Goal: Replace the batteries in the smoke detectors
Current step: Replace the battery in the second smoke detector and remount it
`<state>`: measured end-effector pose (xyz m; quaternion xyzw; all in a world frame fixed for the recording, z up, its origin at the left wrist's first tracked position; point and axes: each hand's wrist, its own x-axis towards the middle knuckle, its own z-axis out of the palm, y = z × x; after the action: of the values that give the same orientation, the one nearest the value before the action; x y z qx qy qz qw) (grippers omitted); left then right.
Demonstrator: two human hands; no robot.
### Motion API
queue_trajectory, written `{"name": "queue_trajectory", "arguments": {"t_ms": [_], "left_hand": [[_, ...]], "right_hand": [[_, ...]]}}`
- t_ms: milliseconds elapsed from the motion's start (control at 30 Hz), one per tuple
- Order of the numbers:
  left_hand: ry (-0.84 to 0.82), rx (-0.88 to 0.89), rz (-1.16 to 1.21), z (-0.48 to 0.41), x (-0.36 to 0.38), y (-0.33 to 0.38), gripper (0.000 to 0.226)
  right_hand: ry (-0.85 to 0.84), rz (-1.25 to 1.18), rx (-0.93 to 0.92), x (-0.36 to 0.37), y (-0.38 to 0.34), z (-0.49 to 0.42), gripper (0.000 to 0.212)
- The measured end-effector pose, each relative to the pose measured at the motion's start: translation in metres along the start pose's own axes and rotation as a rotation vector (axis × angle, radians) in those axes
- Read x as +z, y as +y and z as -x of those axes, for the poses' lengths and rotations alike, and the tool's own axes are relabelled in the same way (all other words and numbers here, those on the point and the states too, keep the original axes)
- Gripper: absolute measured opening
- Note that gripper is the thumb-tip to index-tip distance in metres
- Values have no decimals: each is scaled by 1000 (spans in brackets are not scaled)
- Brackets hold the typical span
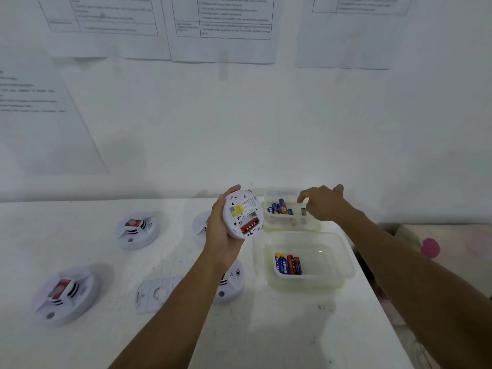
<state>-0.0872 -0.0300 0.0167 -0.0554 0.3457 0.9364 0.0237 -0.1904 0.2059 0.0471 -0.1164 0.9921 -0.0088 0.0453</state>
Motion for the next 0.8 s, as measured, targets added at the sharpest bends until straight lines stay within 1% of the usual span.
{"name": "queue_trajectory", "arguments": {"t_ms": [67, 167, 200, 333, 433, 633, 700, 800], "left_hand": [[15, -4, -11, -3, -2, -3, 40], [22, -13, -6, -8, -4, -3, 41], [24, -11, -7, -9, -5, -3, 41], [21, -1, 2, -14, -9, 0, 46], [18, 8, 4, -16, -14, 2, 42], [24, 7, 24, -17, -17, 1, 37], [21, 9, 30, -16, -17, 0, 36], [19, 12, 27, -14, -15, 1, 36]], "right_hand": [[19, 5, 13, 0, 0, -4, 35], [10, 24, 18, 3, -3, -13, 21], [-2, 21, 16, 4, -6, -16, 20], [-43, 5, 43, 10, -13, -28, 27], [-75, 6, 75, 17, -13, -33, 32], [-106, 22, 68, 15, -16, -30, 21], [-88, -9, 73, 13, -17, -27, 17], [27, -141, 97, 10, -14, -23, 11]]}}
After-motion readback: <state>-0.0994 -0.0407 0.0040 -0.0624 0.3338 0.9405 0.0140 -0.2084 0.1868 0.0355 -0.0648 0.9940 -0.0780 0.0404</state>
